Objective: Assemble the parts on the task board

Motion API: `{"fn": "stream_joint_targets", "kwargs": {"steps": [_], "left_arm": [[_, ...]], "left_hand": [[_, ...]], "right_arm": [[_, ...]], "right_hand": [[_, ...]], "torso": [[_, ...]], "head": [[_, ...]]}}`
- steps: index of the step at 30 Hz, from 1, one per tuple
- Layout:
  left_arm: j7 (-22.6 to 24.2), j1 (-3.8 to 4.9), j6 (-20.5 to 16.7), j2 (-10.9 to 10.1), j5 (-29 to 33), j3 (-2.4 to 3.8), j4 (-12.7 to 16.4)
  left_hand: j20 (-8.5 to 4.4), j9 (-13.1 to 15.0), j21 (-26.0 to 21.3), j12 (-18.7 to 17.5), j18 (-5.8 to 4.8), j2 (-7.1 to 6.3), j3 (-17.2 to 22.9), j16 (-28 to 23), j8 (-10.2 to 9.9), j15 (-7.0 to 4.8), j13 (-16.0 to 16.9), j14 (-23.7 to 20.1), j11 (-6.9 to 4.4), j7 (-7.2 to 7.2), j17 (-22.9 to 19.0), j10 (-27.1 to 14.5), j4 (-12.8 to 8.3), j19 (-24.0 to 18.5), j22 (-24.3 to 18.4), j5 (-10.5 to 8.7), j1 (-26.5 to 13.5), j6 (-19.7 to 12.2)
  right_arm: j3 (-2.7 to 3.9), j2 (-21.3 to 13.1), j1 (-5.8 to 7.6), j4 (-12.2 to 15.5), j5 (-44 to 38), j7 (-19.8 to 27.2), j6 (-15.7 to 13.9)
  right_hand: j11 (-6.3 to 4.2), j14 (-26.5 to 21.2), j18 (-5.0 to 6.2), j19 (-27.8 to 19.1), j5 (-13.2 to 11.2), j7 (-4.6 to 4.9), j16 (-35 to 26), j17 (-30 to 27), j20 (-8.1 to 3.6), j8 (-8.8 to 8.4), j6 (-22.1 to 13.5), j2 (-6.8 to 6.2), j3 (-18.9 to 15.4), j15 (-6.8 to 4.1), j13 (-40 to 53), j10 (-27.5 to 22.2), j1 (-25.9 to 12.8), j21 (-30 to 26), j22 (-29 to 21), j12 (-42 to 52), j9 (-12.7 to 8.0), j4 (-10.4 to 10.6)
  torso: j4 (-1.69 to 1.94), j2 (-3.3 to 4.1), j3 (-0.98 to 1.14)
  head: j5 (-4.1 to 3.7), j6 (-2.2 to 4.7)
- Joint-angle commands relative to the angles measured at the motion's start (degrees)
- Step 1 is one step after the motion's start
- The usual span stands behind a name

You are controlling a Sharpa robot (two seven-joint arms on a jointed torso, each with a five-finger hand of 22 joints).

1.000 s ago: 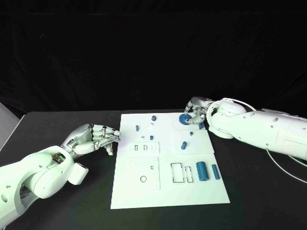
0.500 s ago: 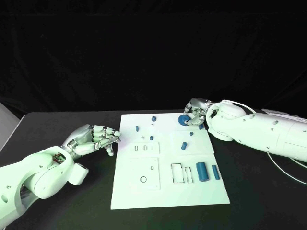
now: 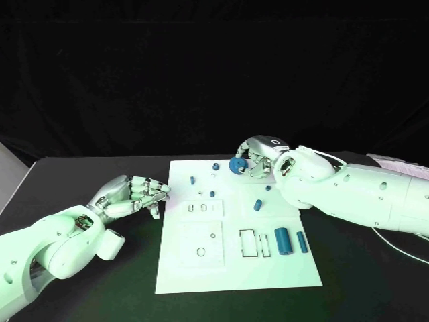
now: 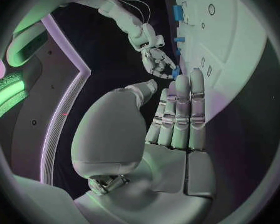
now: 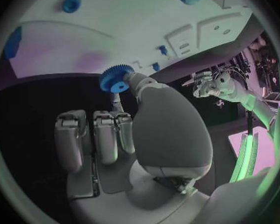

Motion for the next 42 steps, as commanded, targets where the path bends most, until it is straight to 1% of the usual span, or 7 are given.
{"fn": "stream_joint_targets", "kwargs": {"steps": [1,6,12,13,18,33,42], "left_arm": [[0.3,-0.05,1.1,0.2,-0.1,0.04,0.1],[0.3,-0.06,1.2,0.2,-0.3,0.04,0.2],[0.3,-0.06,1.2,0.0,-0.6,0.04,0.3],[0.3,-0.06,1.2,0.0,-0.7,0.04,0.3],[0.3,-0.05,1.2,0.0,-0.7,0.04,0.5],[0.3,-0.05,1.1,-0.4,-1.0,0.04,0.7],[0.2,-0.05,1.1,-0.5,-1.1,0.04,0.8]], "left_hand": [[-0.02,0.0,0.3,-0.2,0.31,0.18,0.3,-0.4,-0.4,0.09,-0.1,-0.4,0.09,0.03,-0.1,-0.5,-0.1,-0.3,0.1,-0.13,0.3,-0.3],[-0.02,0.0,0.3,-0.2,0.31,0.18,0.3,-0.4,-0.4,0.09,-0.1,-0.4,0.09,0.03,-0.1,-0.5,-0.1,-0.3,0.1,-0.13,0.3,-0.3],[-0.02,0.0,0.3,-0.2,0.31,0.18,0.3,-0.4,-0.4,0.09,-0.1,-0.4,0.09,0.03,-0.1,-0.5,-0.1,-0.3,0.1,-0.13,0.3,-0.3],[-0.02,0.0,0.3,-0.2,0.31,0.18,0.3,-0.4,-0.4,0.09,-0.1,-0.4,0.09,0.03,-0.1,-0.5,-0.1,-0.3,0.1,-0.13,0.3,-0.3],[-0.02,0.1,0.4,-0.2,0.31,0.19,0.4,-0.5,-0.4,0.1,-0.1,-0.4,0.1,0.05,-0.1,-0.5,-0.3,-0.4,0.1,-0.13,0.4,-0.4],[-0.02,0.1,0.4,-0.2,0.31,0.19,0.4,-0.5,-0.4,0.1,-0.1,-0.4,0.1,0.05,-0.1,-0.5,-0.3,-0.4,0.1,-0.13,0.4,-0.4],[-0.02,0.1,0.4,-0.2,0.31,0.19,0.4,-0.5,-0.4,0.1,-0.1,-0.4,0.1,0.05,-0.1,-0.5,-0.3,-0.4,0.1,-0.13,0.4,-0.4]], "right_arm": [[0.03,1.2,-0.19,1.3,-5.2,-1.0,-3.9],[0.03,3.5,-0.79,1.1,-6.0,-1.8,-4.0],[-0.05,6.1,-1.76,-0.2,-6.2,-2.0,-2.7],[-0.07,6.6,-1.92,-0.6,-6.2,-2.0,-2.4],[-0.18,8.2,-2.55,-2.1,-6.1,-2.8,-1.3],[-0.24,9.6,-2.83,-3.5,-6.6,-6.0,-0.8],[-0.24,10.1,-2.83,-4.2,-6.7,-6.5,-0.2]], "right_hand": [[-0.33,5.4,-0.39,5.9,0.2,-1.18,0.2,12.8,-0.34,0.4,3.2,-0.11,0.3,-0.4,15.1,6.1,-0.5,0.2,15.1,0.2,0.5,0.0],[-0.36,5.4,-0.39,5.9,0.0,-1.18,0.2,12.8,-0.36,0.38,3.2,-0.24,0.5,-0.42,15.1,6.1,-0.6,0.2,15.1,0.2,0.5,-0.2],[-0.33,5.4,-0.39,5.9,-0.3,-1.14,0.2,12.7,-0.38,0.31,3.2,-0.4,0.7,-0.43,15.1,6.1,-0.7,0.2,15.1,0.2,0.5,-0.4],[-0.32,5.4,-0.39,5.9,-0.4,-1.12,0.2,12.6,-0.38,0.28,3.2,-0.44,0.8,-0.43,15.1,6.1,-0.7,0.2,15.1,0.2,0.5,-0.5],[-0.32,5.4,-0.39,5.9,-0.4,-1.12,0.2,12.6,-0.38,0.28,3.2,-0.44,0.8,-0.43,15.1,6.1,-0.7,0.2,15.1,0.2,0.5,-0.5],[-0.3,5.4,-0.39,5.9,-0.7,-1.08,0.2,12.7,-0.39,0.17,3.1,-0.53,1.0,-0.39,15.1,6.1,-0.9,0.2,15.1,0.2,0.5,-0.6],[-0.29,5.4,-0.39,5.9,-0.7,-1.06,0.2,12.7,-0.38,0.13,3.1,-0.54,1.1,-0.37,15.1,6.1,-1.0,0.2,15.1,0.2,0.5,-0.7]], "torso": [[0.03,0.03,-0.03],[-0.09,-0.01,-0.11],[0.0,0.1,-0.18],[0.02,0.1,-0.09],[0.19,0.11,-0.11],[-0.02,0.16,0.13],[0.03,0.1,0.12]], "head": [[0.03,0.22],[0.17,0.38],[0.36,0.45],[0.38,0.42],[0.57,0.27],[1.09,-0.11],[1.13,-0.28]]}}
